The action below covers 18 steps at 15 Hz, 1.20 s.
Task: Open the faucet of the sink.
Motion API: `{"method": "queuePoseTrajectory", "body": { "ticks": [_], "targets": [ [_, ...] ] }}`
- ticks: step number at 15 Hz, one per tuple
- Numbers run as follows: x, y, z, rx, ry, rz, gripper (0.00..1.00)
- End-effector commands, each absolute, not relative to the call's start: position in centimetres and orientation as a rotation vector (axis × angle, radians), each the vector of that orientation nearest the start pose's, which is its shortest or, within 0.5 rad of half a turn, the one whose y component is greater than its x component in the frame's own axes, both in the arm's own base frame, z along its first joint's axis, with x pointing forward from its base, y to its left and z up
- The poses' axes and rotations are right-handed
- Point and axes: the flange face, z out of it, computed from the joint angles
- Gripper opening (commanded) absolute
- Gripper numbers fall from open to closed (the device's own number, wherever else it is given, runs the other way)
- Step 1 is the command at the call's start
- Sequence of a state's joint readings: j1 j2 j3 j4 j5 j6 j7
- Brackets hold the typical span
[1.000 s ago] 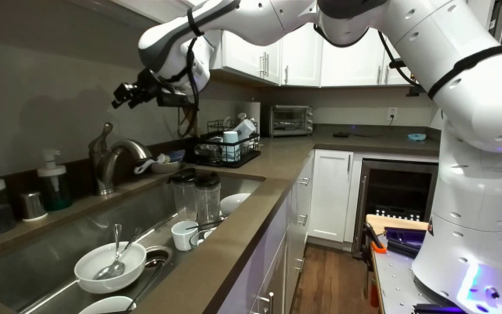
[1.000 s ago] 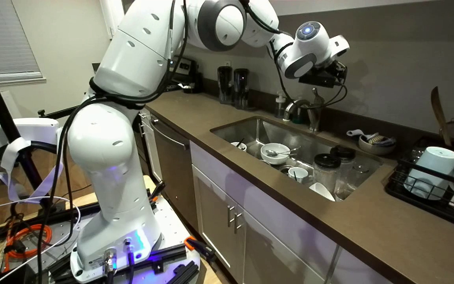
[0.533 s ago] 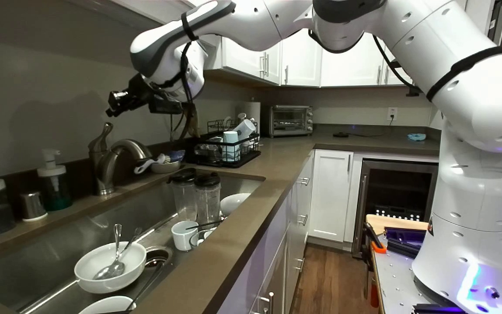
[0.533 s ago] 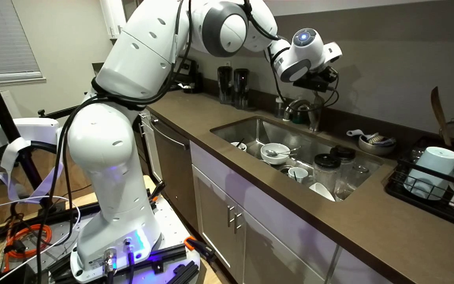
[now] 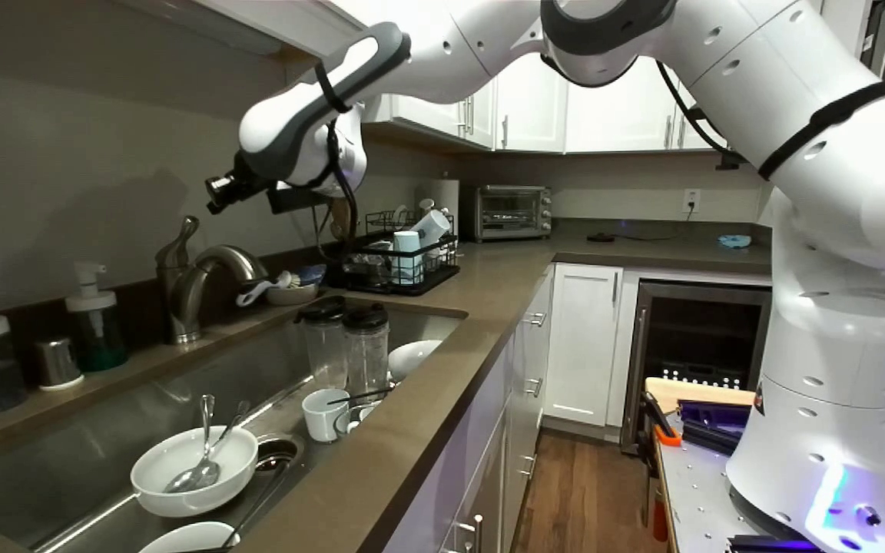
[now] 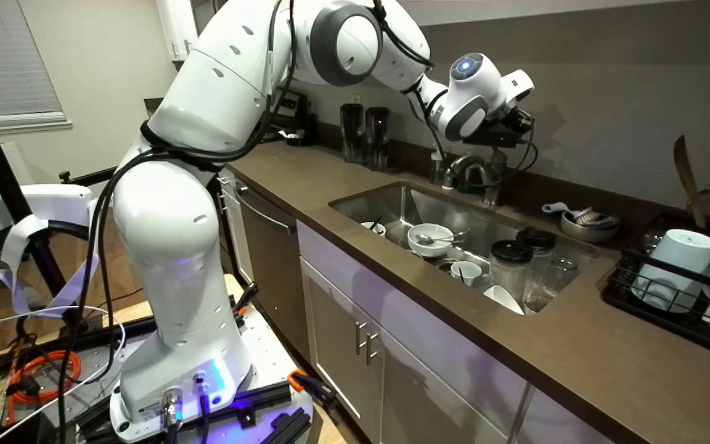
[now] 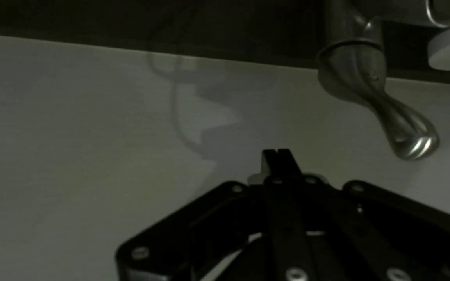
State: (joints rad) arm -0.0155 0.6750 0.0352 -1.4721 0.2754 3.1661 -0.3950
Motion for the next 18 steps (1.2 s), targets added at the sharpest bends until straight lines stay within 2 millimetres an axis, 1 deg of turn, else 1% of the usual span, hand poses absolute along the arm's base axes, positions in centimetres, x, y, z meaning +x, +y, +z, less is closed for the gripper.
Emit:
{"method": "queuePoseTrajectory", "body": {
  "ticks": [1,3,6,13,16,18],
  "targets": [
    [75.9,-1.4,40.4,-2.866,-0.181,-1.427,0.05],
    [76.0,-1.0,40.5,-2.895,-0.181,-1.361,0.04],
    [75.9,-0.4,41.3,-2.925,-0.169,-1.25,0.04],
    [75.8,1.2,42.4,-2.94,-0.197,-1.021,0.04],
    [75.9,1.3,42.6,-2.943,-0.205,-0.962,0.04],
    [76.2,1.5,42.7,-2.921,-0.196,-0.967,0.04]
  ]
}}
